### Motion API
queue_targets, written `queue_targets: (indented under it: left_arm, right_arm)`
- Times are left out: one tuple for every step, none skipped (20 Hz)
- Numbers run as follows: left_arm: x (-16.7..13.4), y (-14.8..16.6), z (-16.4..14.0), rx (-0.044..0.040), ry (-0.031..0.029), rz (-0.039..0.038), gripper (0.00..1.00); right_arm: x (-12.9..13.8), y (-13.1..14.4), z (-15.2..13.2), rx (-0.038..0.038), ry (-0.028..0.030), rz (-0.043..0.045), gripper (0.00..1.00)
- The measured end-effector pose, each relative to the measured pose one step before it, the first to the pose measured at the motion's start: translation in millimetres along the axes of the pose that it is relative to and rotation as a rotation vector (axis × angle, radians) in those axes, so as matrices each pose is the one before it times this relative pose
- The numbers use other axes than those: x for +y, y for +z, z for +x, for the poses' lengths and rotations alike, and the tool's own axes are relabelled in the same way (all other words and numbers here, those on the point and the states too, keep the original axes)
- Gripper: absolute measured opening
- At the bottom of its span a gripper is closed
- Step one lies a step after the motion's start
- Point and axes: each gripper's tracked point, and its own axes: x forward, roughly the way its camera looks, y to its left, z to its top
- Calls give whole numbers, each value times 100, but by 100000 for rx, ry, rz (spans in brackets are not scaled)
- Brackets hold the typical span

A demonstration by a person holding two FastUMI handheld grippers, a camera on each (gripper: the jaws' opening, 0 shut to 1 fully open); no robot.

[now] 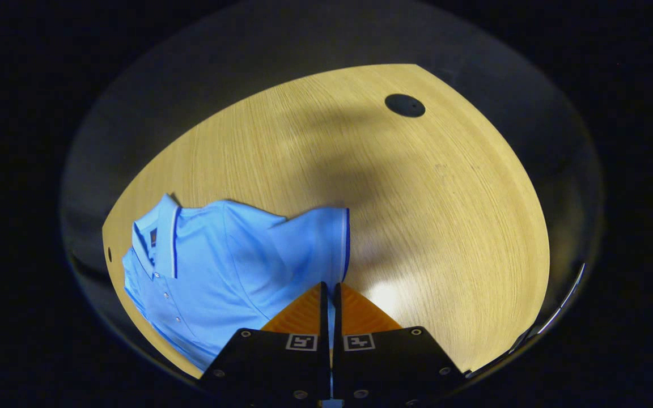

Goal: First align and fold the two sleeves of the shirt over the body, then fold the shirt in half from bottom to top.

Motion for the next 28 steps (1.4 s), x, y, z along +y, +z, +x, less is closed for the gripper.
queue_targets:
  left_arm:
    - [249, -126, 70, 472, 72, -479, 100]
    - [165, -241, 148, 629, 162, -266, 100]
    - [141, -13, 17, 85, -91, -135, 99]
    - [119, 84, 154, -214, -167, 154, 100]
    - [-66, -70, 174, -228, -245, 344, 100]
    - [-36, 130, 196, -308, -470, 260, 100]
    - [-43, 29, -16, -215, -720, 100, 100]
    - [-75, -20, 156, 82, -676, 38, 100]
    - [-123, -140, 267, 318, -887, -97, 100]
    - [-60, -134, 344, 407, -768, -197, 100]
    - [-112, -100, 455, 358, -822, -209, 100]
    - [71, 43, 523, 404, -583, -306, 100]
    - [78, -80, 638, 268, -997, -472, 99]
    - [52, -211, 906, 1290, -1001, -691, 99]
    - [-55, -343, 970, 1578, -812, -1127, 100]
    - [105, -94, 1099, 1628, -697, -1451, 100]
    - [229, -81, 892, 1518, -616, -1253, 99]
    - [302, 20, 913, 1702, -227, -678, 100]
    - [423, -294, 789, 2614, 630, 334, 100]
    - [393, -348, 704, 2364, 1420, 541, 99]
    - [-76, -210, 764, 1542, -19, -164, 100]
    - [-160, -165, 538, 1580, -648, -1054, 100]
    - [148, -109, 505, 1771, -984, -1589, 100]
    - [239, -61, 547, 2339, -622, -2060, 100]
    - [189, -379, 660, 2725, 221, -2436, 100]
    - [142, 33, 589, 2288, -915, -3074, 100]
    - [-103, 73, 577, 1587, -1123, -2443, 99]
    - [47, 44, 720, 1930, -798, -2263, 100]
  right_arm:
    - [723, -149, -617, 57, 2524, 828, 2]
    - [654, -172, -401, 227, 2116, 180, 2]
    - [505, -151, -312, -296, 1649, -522, 2]
    - [450, -89, -353, -420, 1476, -908, 2]
    - [864, -89, -382, -536, 2348, -750, 2]
    - [705, -33, -315, -556, 2014, -439, 2]
    - [935, 26, -315, -705, 2995, -335, 2]
    - [803, -7, -132, -799, 1971, -374, 2]
    - [771, -111, 74, -574, 1909, -727, 2]
    - [818, -259, 28, -272, 1761, -913, 2]
    - [763, -242, 149, -160, 1736, -1800, 2]
    - [734, -175, 96, -580, 1378, -1323, 2]
    - [528, -122, 211, -442, 728, -1211, 3]
    - [538, -106, 100, -426, 937, -669, 3]
    - [492, -70, 7, -161, 1123, -490, 4]
    - [429, -188, 170, -152, 857, -536, 5]
    - [268, -109, 55, 8, 411, -499, 6]
    - [52, -22, -15, 15, 162, -305, 6]
    - [237, -28, -133, -311, 829, -199, 7]
    - [94, -34, -119, -422, 258, -288, 8]
    - [162, 112, -271, -533, 770, -432, 13]
    - [122, 199, 44, -990, 590, -942, 30]
    - [-53, 109, -428, -1309, -150, -1076, 39]
    - [-160, 210, -270, -1388, -579, -1107, 48]
    - [-121, 148, -514, -1690, -426, -1127, 66]
    - [-160, 278, -474, -2220, -176, -1107, 71]
    - [-47, 277, -584, -2717, 230, -600, 79]
    - [-175, 256, -724, -2849, 129, -298, 83]
